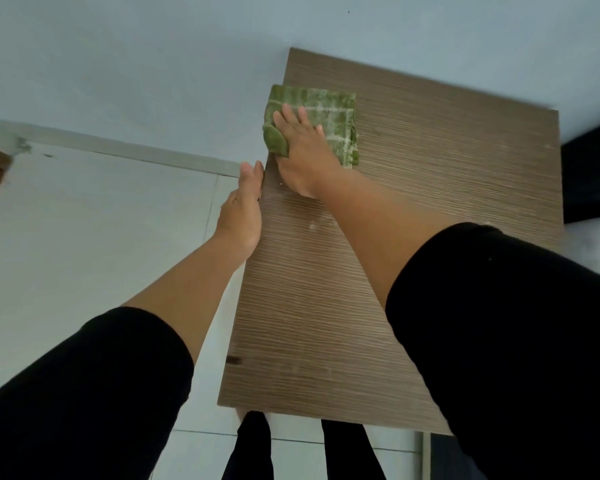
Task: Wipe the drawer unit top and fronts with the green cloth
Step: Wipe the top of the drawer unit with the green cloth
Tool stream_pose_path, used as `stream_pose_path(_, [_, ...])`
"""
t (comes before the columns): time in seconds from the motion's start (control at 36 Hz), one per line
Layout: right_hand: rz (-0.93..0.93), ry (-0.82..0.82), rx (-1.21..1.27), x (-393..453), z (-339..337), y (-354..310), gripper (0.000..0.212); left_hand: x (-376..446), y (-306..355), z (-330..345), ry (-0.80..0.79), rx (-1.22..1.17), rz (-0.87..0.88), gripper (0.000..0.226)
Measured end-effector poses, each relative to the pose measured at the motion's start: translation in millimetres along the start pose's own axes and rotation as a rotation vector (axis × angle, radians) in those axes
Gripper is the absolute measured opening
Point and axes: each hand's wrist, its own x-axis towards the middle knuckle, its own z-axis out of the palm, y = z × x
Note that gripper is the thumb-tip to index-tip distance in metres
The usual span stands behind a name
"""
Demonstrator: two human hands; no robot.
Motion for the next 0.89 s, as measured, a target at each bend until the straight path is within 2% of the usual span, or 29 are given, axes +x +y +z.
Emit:
stream_pose_path(0.06, [-0.039, -0.035, 0.0, -3, 3, -4, 0.062, -5, -4, -1, 0.0, 0.041, 0.002, 0.074])
stream_pose_path(0.22, [-0.103, -0.1, 0.063, -21, 14, -18, 0.057, -35, -12, 3, 0.104, 0.238, 0.034, 0.055])
stream_pose_path(0.28, [-0.067, -0.021, 0.155, -31, 12, -22, 0.057, -47, -16, 0, 0.145, 0.286, 0.056, 0.054])
stream_pose_path(0.33, [-0.042, 0.124, 0.19, -38, 12, -24, 0.058, -55, -23, -2, 0.164, 0.349, 0.095, 0.054])
stream_pose_path(0.39, [-0.034, 0.141, 0.088, -47, 14, -23, 0.064, -62, -27, -4, 0.133, 0.454, 0.167, 0.051])
stream_pose_path(0.44, [-0.01, 0.066, -0.048, -55, 20, -21, 0.071, -67, -32, -6, 0.09, 0.564, 0.252, 0.049])
stream_pose_path(0.56, [0.005, -0.006, -0.142, -61, 34, -18, 0.075, -69, -41, -9, 0.036, 0.729, 0.348, 0.052])
stream_pose_path(0.67, [0.019, -0.008, -0.148, -57, 36, -18, 0.065, -70, -45, -13, 0.012, 0.831, 0.361, 0.052])
stream_pose_path(0.89, [0.032, 0.006, -0.123, -57, 36, -15, 0.061, -76, -45, -4, 0.077, 1.092, 0.433, 0.071])
